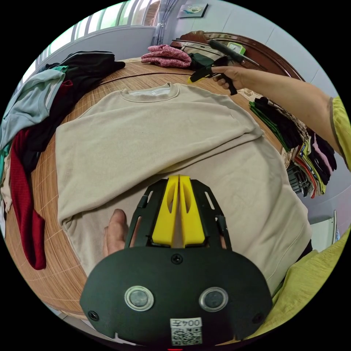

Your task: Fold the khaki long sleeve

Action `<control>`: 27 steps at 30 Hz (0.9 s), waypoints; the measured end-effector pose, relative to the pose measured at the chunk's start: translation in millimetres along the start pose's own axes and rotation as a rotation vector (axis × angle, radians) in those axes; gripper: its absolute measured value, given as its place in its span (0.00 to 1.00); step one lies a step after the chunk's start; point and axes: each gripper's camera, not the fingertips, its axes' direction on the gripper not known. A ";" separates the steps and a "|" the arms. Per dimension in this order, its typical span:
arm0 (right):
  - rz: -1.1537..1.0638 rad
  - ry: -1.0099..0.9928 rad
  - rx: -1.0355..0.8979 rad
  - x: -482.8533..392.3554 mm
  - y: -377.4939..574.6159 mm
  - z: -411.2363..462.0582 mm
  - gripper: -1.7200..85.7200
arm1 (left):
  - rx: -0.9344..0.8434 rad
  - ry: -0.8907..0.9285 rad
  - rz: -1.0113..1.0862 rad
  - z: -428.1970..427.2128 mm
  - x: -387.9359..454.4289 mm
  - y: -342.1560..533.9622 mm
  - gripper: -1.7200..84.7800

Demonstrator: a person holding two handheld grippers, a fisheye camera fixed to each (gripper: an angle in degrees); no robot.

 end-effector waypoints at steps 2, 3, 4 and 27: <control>-0.043 0.033 0.013 -23.0 4.7 -1.6 0.02 | 0.000 0.001 0.000 2.1 -0.2 2.1 0.03; -0.047 0.040 0.017 -27.8 5.9 -2.1 0.02 | 0.001 0.002 -0.001 3.6 -0.5 3.6 0.03; -0.037 0.065 0.001 -34.5 7.6 -1.1 0.02 | 0.001 0.002 -0.001 5.1 -0.8 5.2 0.03; 0.305 -0.061 0.012 -191.9 429.0 -206.8 0.01 | -0.007 -0.202 0.095 42.0 5.5 45.3 0.03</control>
